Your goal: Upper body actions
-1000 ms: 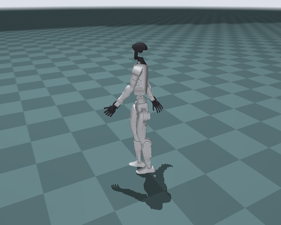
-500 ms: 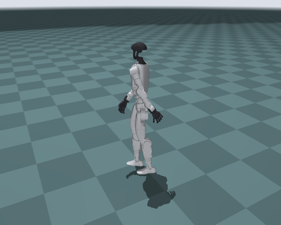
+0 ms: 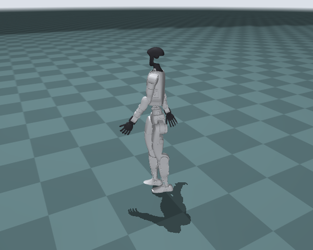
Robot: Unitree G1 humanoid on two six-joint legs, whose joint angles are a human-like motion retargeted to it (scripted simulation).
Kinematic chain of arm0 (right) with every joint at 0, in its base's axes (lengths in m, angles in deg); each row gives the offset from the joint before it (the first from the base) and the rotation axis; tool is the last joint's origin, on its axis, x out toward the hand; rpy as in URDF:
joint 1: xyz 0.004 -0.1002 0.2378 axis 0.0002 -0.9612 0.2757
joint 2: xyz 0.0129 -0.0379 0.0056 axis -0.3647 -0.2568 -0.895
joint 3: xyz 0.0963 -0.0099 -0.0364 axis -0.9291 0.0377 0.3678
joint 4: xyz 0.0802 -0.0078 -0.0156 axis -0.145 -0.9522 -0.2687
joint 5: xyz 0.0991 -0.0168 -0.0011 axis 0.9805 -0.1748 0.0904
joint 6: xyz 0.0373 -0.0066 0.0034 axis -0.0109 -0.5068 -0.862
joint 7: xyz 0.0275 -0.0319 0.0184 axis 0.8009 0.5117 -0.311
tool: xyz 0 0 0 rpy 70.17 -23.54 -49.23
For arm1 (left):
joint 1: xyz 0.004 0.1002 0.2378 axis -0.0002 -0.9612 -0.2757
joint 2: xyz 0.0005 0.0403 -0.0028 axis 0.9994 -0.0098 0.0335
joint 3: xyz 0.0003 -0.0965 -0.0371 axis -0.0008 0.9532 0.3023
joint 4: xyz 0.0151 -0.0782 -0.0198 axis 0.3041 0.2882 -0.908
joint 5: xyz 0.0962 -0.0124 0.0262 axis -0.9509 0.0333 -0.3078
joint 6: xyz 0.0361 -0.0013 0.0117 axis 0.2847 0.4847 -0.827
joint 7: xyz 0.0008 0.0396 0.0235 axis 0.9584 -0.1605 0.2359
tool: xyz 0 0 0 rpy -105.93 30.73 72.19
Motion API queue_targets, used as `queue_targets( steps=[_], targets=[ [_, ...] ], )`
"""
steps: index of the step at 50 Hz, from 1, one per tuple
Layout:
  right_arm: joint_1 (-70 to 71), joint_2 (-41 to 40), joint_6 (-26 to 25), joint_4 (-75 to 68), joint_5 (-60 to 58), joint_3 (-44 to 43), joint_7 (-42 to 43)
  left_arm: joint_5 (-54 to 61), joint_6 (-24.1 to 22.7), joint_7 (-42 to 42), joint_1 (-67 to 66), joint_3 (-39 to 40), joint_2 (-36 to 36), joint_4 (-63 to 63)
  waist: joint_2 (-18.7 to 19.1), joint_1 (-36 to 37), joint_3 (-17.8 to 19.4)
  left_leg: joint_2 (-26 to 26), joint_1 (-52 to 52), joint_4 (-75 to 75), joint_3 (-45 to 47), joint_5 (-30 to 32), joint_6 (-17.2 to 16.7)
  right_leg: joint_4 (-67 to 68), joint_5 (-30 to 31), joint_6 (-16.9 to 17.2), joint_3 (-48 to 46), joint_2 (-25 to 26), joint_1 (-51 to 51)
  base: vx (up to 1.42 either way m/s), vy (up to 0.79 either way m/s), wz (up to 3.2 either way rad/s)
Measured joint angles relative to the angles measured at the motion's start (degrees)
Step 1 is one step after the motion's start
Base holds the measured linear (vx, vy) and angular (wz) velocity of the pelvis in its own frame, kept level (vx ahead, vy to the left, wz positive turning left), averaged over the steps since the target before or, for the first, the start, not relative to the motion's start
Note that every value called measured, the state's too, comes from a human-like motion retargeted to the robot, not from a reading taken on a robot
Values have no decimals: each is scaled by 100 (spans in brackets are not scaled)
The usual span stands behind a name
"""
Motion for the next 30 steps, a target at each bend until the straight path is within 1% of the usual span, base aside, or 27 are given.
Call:
queue_targets(
  steps=[3, 7, 9, 13, 17, 22, 27, 30],
  targets=[
    [311, -76, -36, 0, 63, 249, -8, 269, 223, 289, -72, 316, -22, 702, 28, 27, 24, 45, 42, -5, 170, -38, -12, 15, 34, -31, 140, 34, -46, -1, -1, -49],
    [898, -321, 114, 73, -32, 631, -162, 211, 834, 908, -263, 769, 78, 1720, 55, -6, 34, 94, 83, -22, 295, -63, -30, 35, 77, -57, 302, 65, -110, 0, -7, -29],
    [1115, -473, 227, 369, -197, 873, -419, 95, 921, 931, -463, 950, 142, 2127, 76, -42, 30, 123, 95, -38, 340, -70, -45, 51, 102, -65, 373, 72, -155, 2, -8, -22],
    [1493, -770, 527, 1139, -549, 1398, -1130, 27, 986, 619, -1008, 1357, 243, 2696, 107, -96, 59, 195, 123, -72, 501, -93, -76, 95, 154, -87, 546, 102, -259, 2, -6, -36],
    [1772, -1019, 801, 1786, -627, 1829, -1560, 144, 1168, 760, -1665, 1640, 241, 2806, 111, -126, 108, 260, 156, -90, 630, -114, -108, 114, 197, -108, 671, 143, -313, 0, -5, -29],
    [1837, -1211, 1006, 2341, -480, 2060, -1846, 169, 1374, 979, -2137, 1803, 248, 2806, 83, -186, 163, 301, 147, -88, 619, -102, -135, 120, 207, -122, 678, 171, -319, 0, 0, 0],
    [1646, -1163, 1043, 2467, -518, 1914, -1947, 143, 1454, 978, -2025, 1779, 291, 2806, 45, -231, 184, 281, 97, -77, 444, -42, -141, 101, 167, -138, 547, 178, -262, -2, -3, 31],
    [1433, -1053, 1037, 2354, -677, 1687, -1851, 88, 1296, 925, -1788, 1726, 326, 2806, 22, -237, 177, 255, 60, -63, 323, -4, -147, 74, 136, -148, 431, 177, -207, -1, -4, 37]
  ],
)
